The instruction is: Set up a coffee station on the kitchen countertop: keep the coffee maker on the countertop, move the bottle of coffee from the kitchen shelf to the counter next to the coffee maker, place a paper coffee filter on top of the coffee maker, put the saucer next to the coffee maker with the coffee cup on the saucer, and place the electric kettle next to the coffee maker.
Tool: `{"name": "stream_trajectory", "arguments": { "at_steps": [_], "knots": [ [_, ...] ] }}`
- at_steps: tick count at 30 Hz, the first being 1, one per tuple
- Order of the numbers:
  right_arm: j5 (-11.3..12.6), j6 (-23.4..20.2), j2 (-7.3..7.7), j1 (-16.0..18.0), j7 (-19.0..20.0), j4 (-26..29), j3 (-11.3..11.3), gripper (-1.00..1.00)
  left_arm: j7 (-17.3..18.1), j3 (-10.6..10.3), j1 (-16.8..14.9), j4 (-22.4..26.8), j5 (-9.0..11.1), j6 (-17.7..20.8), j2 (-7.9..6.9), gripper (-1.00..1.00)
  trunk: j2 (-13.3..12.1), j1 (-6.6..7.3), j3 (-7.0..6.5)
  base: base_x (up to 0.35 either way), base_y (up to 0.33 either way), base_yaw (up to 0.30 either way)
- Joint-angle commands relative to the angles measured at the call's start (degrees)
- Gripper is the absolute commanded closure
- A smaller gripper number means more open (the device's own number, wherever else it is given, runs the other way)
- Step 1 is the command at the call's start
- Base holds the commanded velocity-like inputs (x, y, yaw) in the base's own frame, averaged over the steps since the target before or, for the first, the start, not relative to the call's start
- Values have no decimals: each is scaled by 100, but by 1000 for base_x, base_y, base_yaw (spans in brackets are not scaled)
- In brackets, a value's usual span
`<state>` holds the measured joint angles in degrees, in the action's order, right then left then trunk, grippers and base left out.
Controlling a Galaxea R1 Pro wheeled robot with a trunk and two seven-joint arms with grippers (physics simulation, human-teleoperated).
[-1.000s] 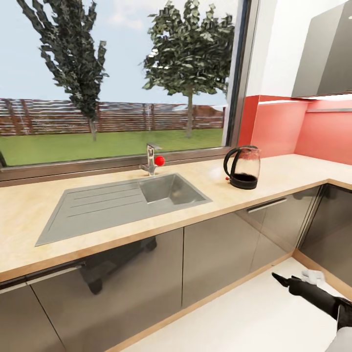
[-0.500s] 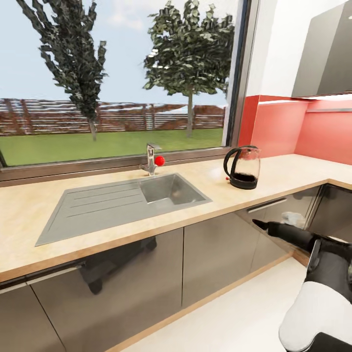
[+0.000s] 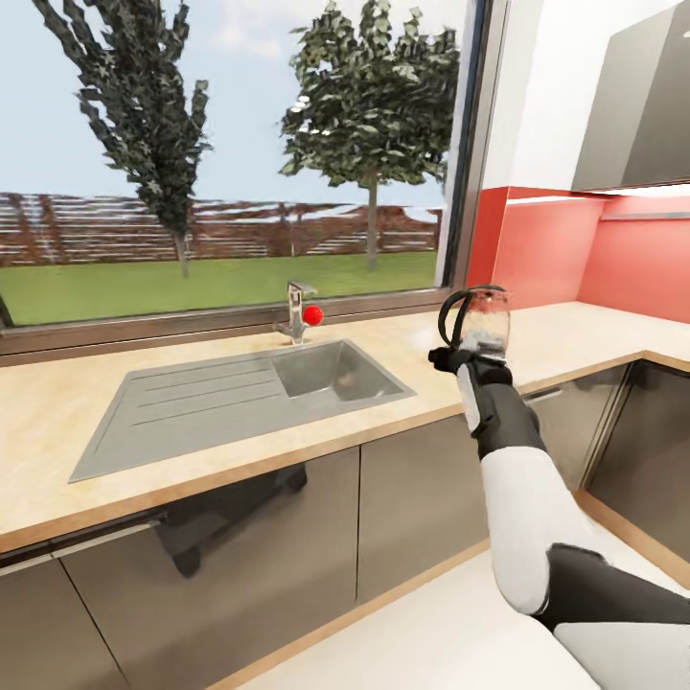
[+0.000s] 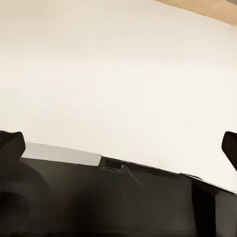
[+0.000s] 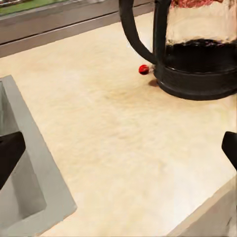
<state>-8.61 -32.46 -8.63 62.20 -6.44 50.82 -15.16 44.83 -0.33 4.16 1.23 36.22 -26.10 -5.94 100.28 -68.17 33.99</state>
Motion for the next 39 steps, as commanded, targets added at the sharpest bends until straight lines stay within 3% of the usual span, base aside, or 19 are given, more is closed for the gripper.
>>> {"name": "stream_trajectory", "arguments": {
  "at_steps": [1,3,11,14,20,39],
  "knots": [
    [186,474,-37,42,-629,-432,443,-100,-5,123,38,9,55,-18,35,-100,3,0,5,118,-126,0],
    [249,626,-54,49,-792,-607,567,-100,-8,212,47,9,72,-12,46,-100,3,0,5,167,-211,0],
    [284,671,-60,27,-816,-685,617,-100,-10,243,50,9,78,-10,43,-100,3,0,5,191,-256,0],
    [483,668,-68,11,-785,-728,627,-100,-10,246,50,9,78,-9,41,-100,3,0,5,201,-267,0],
    [572,669,-69,5,-781,-776,687,-100,-10,245,50,9,78,-9,41,-100,3,0,5,184,-219,0],
    [588,671,-69,-13,-780,-793,706,-100,-10,250,50,9,78,-9,41,-100,3,0,5,3,-4,244]
  ]
}}
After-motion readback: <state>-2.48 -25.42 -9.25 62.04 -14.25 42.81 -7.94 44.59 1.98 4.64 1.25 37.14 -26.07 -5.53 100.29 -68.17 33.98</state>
